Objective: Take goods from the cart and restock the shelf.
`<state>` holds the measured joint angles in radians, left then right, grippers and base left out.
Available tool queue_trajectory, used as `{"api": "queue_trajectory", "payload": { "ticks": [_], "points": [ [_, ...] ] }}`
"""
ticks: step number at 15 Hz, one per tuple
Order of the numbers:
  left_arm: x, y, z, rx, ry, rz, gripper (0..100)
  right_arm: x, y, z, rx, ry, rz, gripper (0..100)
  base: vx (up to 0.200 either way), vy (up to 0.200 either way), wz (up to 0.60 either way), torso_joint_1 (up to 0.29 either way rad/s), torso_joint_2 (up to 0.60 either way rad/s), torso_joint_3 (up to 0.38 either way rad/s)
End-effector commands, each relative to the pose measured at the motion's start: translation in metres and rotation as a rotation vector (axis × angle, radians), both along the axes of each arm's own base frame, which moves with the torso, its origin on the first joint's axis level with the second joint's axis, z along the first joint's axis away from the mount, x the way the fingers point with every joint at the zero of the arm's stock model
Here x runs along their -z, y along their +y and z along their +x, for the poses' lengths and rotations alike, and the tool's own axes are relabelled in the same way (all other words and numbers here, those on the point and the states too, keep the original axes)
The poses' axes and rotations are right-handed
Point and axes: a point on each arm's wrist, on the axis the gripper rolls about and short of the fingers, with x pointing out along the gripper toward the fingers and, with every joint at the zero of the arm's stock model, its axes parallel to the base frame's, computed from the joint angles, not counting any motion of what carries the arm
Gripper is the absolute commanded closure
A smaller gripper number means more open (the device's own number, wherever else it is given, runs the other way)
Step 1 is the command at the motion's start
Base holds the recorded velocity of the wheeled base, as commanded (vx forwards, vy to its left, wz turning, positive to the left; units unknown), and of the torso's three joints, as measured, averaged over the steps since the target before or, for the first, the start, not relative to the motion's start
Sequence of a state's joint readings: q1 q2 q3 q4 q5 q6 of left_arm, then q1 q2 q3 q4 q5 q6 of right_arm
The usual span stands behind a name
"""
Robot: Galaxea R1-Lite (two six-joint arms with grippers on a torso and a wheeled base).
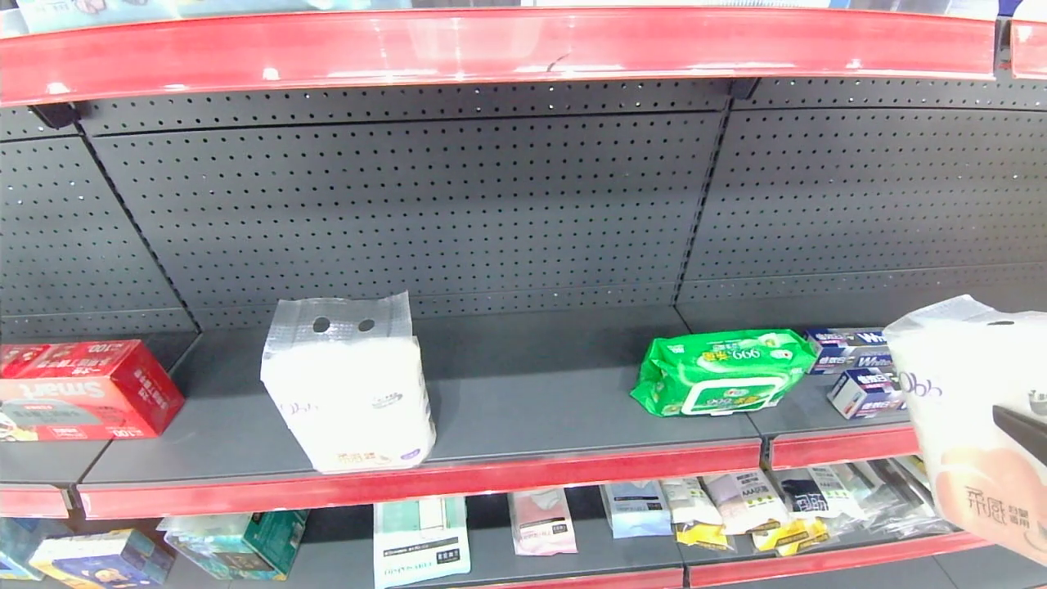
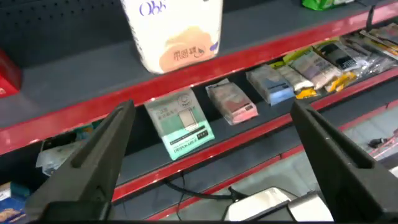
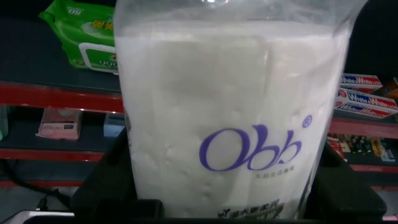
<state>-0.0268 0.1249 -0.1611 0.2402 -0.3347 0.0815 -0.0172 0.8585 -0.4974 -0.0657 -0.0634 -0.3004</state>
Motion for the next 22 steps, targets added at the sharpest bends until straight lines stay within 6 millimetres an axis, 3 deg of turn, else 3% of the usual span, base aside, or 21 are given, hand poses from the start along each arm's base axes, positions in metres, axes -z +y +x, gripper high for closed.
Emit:
{"api": "queue_trajectory", "payload": {
  "ticks": [1, 5, 12, 18, 22],
  "points": [
    [0.009, 0.000, -0.004, 0.001, -0.021, -0.024, 0, -0.006, 0.000, 0.000, -0.010, -0.025, -0.003, 100, 0.000, 0.000, 0.00, 0.000, 0.00, 0.000],
    [0.009, 0.001, -0.004, -0.023, -0.022, -0.034, 0, -0.017, 0.000, 0.000, -0.007, -0.061, -0.011, 100, 0.000, 0.000, 0.00, 0.000, 0.00, 0.000],
    [0.011, 0.003, -0.008, -0.177, -0.081, -0.027, 0, -0.014, 0.000, -0.008, -0.011, -0.075, -0.011, 100, 0.000, 0.000, 0.00, 0.000, 0.00, 0.000],
    [0.011, 0.003, -0.008, -0.204, -0.072, -0.069, 0, 0.003, 0.003, -0.037, -0.063, -0.123, -0.027, 100, 0.000, 0.000, 0.00, 0.000, 0.00, 0.000],
    [0.011, 0.003, -0.008, -0.199, -0.072, -0.070, 0, -0.007, 0.003, -0.035, -0.074, -0.145, -0.034, 100, 0.000, 0.000, 0.00, 0.000, 0.00, 0.000]
  ]
}}
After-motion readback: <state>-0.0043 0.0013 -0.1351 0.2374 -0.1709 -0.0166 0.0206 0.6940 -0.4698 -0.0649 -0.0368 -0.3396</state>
